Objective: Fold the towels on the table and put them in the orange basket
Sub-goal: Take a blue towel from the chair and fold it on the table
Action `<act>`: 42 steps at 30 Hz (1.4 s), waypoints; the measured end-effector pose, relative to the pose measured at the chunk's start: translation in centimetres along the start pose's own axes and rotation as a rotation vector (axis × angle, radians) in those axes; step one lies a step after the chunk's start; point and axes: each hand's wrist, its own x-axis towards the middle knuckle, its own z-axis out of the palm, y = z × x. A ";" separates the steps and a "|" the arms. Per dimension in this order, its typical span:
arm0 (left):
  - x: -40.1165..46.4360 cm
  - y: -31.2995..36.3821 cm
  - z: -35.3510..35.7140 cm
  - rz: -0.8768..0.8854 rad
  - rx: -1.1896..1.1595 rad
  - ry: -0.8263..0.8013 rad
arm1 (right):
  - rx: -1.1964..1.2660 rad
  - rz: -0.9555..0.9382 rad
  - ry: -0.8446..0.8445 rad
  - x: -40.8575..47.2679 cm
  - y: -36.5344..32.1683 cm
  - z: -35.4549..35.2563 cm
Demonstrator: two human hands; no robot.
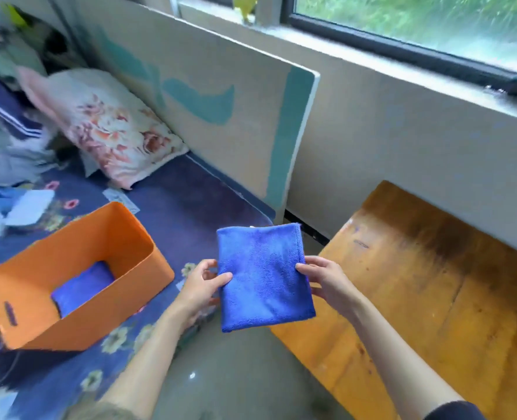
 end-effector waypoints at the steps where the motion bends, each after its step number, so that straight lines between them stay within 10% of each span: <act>1: -0.1 -0.3 -2.6 -0.001 -0.016 0.026 | -0.026 0.002 -0.031 0.6 -0.3 2.6; 10: -0.2 -3.7 -22.4 -0.009 -0.117 0.338 | -0.266 0.002 -0.285 5.7 -3.5 23.3; 23: 11.4 -3.9 -33.5 -0.152 -0.307 0.559 | -0.629 0.079 -0.376 21.5 -6.7 41.0; 42: 29.4 -18.3 -35.5 -0.499 -0.072 0.515 | -1.374 0.105 -0.340 39.9 9.0 48.3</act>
